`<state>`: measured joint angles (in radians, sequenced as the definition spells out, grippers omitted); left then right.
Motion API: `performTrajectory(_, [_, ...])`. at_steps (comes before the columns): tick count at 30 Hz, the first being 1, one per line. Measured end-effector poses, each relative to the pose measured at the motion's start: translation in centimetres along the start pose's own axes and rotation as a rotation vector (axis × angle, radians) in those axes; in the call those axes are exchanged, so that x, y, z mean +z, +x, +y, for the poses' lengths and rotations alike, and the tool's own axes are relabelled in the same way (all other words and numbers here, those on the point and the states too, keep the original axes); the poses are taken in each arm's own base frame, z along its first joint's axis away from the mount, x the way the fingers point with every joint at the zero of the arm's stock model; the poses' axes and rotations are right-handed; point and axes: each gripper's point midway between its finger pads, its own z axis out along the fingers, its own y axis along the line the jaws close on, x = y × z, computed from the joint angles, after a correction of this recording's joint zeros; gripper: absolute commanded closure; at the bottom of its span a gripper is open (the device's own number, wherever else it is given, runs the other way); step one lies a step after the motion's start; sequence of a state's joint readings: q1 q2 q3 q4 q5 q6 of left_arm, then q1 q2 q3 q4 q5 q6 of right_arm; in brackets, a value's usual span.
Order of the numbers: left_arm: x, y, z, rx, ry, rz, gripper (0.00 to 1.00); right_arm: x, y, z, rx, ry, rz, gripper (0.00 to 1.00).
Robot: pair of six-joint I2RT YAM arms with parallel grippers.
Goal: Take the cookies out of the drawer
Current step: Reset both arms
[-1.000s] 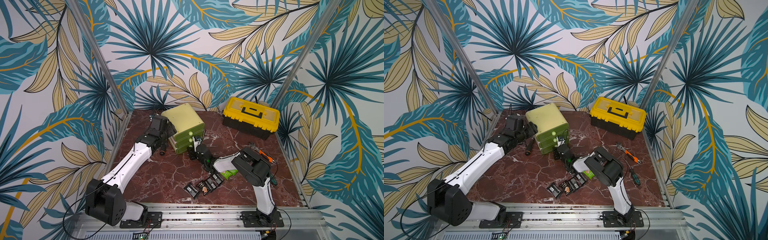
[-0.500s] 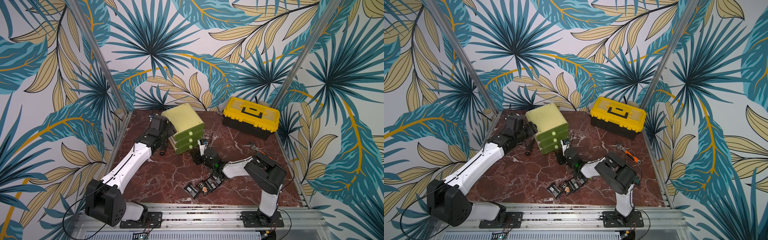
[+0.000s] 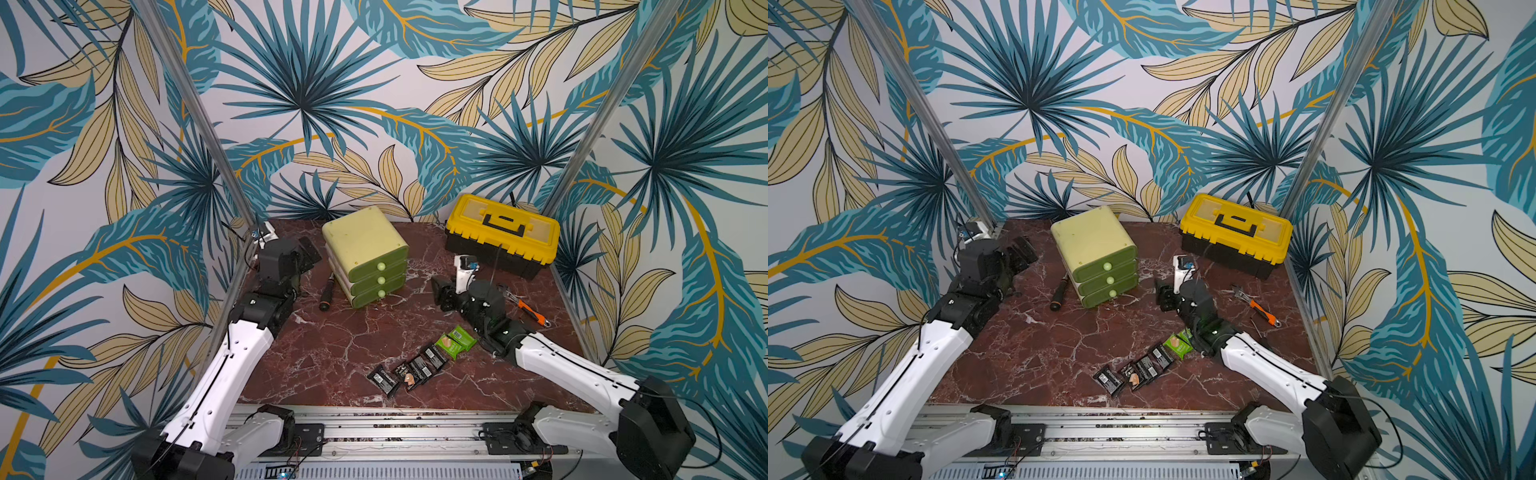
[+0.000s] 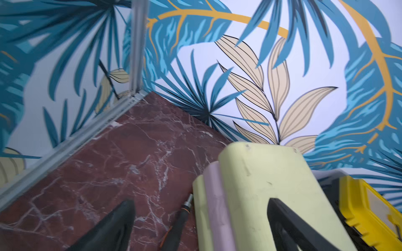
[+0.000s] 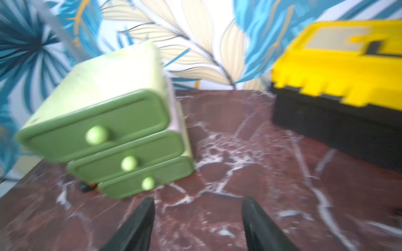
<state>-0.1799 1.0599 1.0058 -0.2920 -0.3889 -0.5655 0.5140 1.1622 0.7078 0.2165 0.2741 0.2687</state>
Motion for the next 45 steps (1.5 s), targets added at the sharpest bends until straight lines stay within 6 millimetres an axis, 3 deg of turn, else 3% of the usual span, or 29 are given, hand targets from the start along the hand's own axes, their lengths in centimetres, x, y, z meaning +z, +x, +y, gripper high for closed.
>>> performTrajectory(3, [1.4, 2.3, 3.6, 0.084, -0.076, -0.009, 0.0, -0.1, -1.5, -7.1, 0.025, 0.199, -0.004, 0.28])
performTrajectory(6, [3.0, 6.0, 6.8, 0.183, -0.131, 0.034, 0.0, 0.2, -0.8, -13.1, 0.022, 0.365, 0.028, 0.28])
performTrajectory(9, [4.0, 9.2, 8.8, 0.272, -0.137, 0.059, 0.0, 1.5, 1.6, -16.5, -0.017, 0.445, 0.088, 0.28])
performTrajectory(12, [4.8, 11.7, 9.9, 0.339, -0.128, 0.076, 0.0, 2.8, 4.9, -18.1, -0.067, 0.473, 0.153, 0.27])
performTrajectory(15, [5.6, 13.0, 10.3, 0.38, -0.109, 0.059, 0.0, 3.5, 7.0, -19.0, -0.098, 0.48, 0.185, 0.28])
performTrajectory(22, [8.0, 15.0, 10.8, 0.42, -0.047, -0.018, 0.0, 2.3, 9.1, -19.6, -0.104, 0.475, 0.081, 0.27])
performTrajectory(25, [9.0, 15.9, 10.9, 0.433, -0.02, -0.029, 0.0, 2.8, 9.6, -19.8, -0.104, 0.465, 0.057, 0.21])
performTrajectory(28, [9.6, 16.5, 10.7, 0.442, 0.004, -0.038, 0.0, 2.9, 9.2, -20.1, -0.095, 0.461, 0.034, 0.01])
performTrajectory(34, [9.7, 15.9, 10.5, 0.437, 0.005, -0.064, 0.0, 3.0, 7.9, -19.9, -0.091, 0.446, -0.018, 0.01])
performTrajectory(45, [9.7, 15.4, 10.2, 0.439, 0.011, -0.084, 0.0, 3.0, 7.7, -19.8, -0.09, 0.442, -0.025, 0.01])
